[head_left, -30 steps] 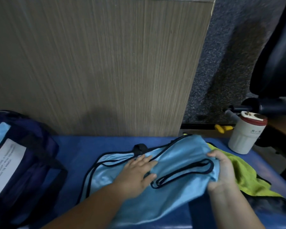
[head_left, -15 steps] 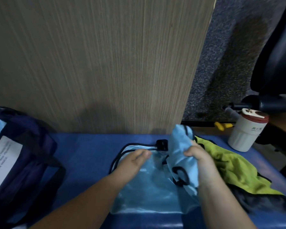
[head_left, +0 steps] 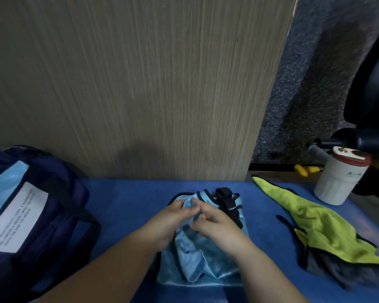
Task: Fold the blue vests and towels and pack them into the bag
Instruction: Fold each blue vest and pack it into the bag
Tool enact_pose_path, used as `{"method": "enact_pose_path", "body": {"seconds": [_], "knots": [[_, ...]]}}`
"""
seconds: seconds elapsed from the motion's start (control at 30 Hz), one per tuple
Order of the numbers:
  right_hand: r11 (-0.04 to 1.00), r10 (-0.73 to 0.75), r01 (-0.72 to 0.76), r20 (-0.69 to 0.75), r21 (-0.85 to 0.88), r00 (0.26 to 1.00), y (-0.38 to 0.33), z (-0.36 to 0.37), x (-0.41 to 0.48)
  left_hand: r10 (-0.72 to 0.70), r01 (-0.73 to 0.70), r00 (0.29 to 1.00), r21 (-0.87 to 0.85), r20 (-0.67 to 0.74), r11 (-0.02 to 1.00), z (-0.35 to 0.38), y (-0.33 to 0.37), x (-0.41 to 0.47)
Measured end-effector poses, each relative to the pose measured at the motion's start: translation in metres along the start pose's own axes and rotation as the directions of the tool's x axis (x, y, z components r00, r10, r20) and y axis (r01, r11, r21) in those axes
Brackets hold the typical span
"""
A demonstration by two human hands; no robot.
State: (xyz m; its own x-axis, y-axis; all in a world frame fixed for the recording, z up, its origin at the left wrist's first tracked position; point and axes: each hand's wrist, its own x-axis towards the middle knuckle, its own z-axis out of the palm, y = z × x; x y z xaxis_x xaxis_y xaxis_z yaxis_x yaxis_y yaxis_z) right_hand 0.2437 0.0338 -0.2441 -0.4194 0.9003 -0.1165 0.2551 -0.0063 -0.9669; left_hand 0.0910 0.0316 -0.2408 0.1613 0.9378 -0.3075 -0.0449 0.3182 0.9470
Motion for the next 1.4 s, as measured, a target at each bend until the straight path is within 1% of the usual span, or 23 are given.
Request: {"method": "enact_pose_path", "body": {"seconds": [0.03, 0.1, 0.17, 0.23, 0.3, 0.33, 0.37, 0.47, 0.57, 0.63, 0.73, 0.8, 0.9, 1.0, 1.03, 1.1, 1.2, 1.27, 1.3, 1.4], "knots": [[0.998, 0.010, -0.012, -0.025, -0.059, 1.000, 0.001, 0.000, 0.000, 0.008, -0.008, 1.000, 0.010, -0.030, 1.000, -0.001, -0.002, 0.000], [0.965, -0.016, -0.006, -0.079, -0.262, 0.997, 0.003, -0.002, 0.001, -0.004, 0.005, 0.995, 0.007, -0.096, 1.000, -0.003, -0.007, 0.000], [0.881, -0.055, -0.011, -0.126, -0.473, 0.991, 0.002, -0.006, 0.000, -0.031, 0.031, 0.982, 0.001, -0.188, 1.000, -0.007, -0.010, 0.003], [0.766, -0.121, -0.023, -0.179, -0.642, 0.976, 0.003, -0.013, -0.001, -0.042, 0.046, 0.962, 0.008, -0.268, 0.999, -0.012, -0.012, 0.006], [0.695, -0.183, -0.020, -0.204, -0.719, 0.962, 0.005, -0.019, 0.000, -0.024, 0.047, 0.945, 0.063, -0.326, 0.997, -0.019, -0.015, 0.009], [0.694, -0.185, -0.017, -0.201, -0.720, 0.962, 0.008, -0.023, 0.001, -0.003, 0.045, 0.935, 0.111, -0.354, 0.993, -0.021, -0.016, 0.010], [0.715, -0.177, -0.006, -0.190, -0.699, 0.966, 0.011, -0.025, 0.002, 0.032, 0.037, 0.923, 0.170, -0.383, 0.985, -0.022, -0.016, 0.010], [0.802, -0.168, 0.065, -0.120, -0.594, 0.979, 0.019, -0.028, 0.005, 0.197, -0.027, 0.884, 0.375, -0.423, 0.927, -0.027, -0.019, 0.012], [0.802, -0.154, 0.078, -0.077, -0.592, 0.985, 0.026, -0.029, 0.008, 0.314, -0.074, 0.867, 0.521, -0.388, 0.850, -0.030, -0.023, 0.013], [0.788, -0.147, 0.073, -0.073, -0.612, 0.986, 0.028, -0.030, 0.009, 0.351, -0.090, 0.878, 0.608, -0.326, 0.789, -0.032, -0.026, 0.013], [0.731, -0.111, 0.035, -0.068, -0.681, 0.991, 0.030, -0.029, 0.008, 0.354, -0.103, 0.914, 0.731, -0.197, 0.674, -0.037, -0.032, 0.013], [0.666, -0.079, 0.004, -0.065, -0.746, 0.995, 0.032, -0.028, 0.007, 0.379, -0.121, 0.912, 0.781, -0.156, 0.613, -0.041, -0.036, 0.010], [0.550, -0.045, -0.007, -0.038, -0.835, 0.998, 0.035, -0.026, 0.004, 0.394, -0.140, 0.912, 0.822, -0.110, 0.552, -0.049, -0.039, 0.003], [0.510, -0.014, -0.014, -0.024, -0.860, 1.000, 0.034, -0.025, 0.001, 0.331, -0.092, 0.943, 0.926, -0.037, 0.367, -0.057, -0.042, -0.002], [0.504, -0.002, -0.012, -0.015, -0.864, 1.000, 0.033, -0.024, -0.001, 0.318, -0.075, 0.947, 0.941, -0.036, 0.330, -0.061, -0.044, -0.002], [0.514, -0.007, 0.002, -0.002, -0.858, 1.000, 0.032, -0.024, -0.004, 0.333, -0.060, 0.942, 0.953, -0.045, 0.298, -0.071, -0.051, 0.001], [0.536, -0.019, 0.013, 0.004, -0.844, 1.000, 0.034, -0.026, -0.008, 0.314, -0.064, 0.949, 0.970, -0.013, 0.235, -0.080, -0.052, 0.002], [0.546, -0.021, 0.019, 0.009, -0.837, 1.000, 0.036, -0.029, -0.010, 0.305, -0.068, 0.952, 0.972, -0.004, 0.225, -0.082, -0.053, 0.003], [0.559, -0.022, 0.021, 0.010, -0.829, 1.000, 0.037, -0.031, -0.010, 0.306, -0.068, 0.952, 0.968, -0.010, 0.243, -0.084, -0.053, 0.002], [0.616, -0.035, 0.035, 0.017, -0.787, 0.999, 0.036, -0.037, -0.014, 0.328, -0.127, 0.945, 0.924, 0.001, 0.361, -0.092, -0.055, 0.002]]}}
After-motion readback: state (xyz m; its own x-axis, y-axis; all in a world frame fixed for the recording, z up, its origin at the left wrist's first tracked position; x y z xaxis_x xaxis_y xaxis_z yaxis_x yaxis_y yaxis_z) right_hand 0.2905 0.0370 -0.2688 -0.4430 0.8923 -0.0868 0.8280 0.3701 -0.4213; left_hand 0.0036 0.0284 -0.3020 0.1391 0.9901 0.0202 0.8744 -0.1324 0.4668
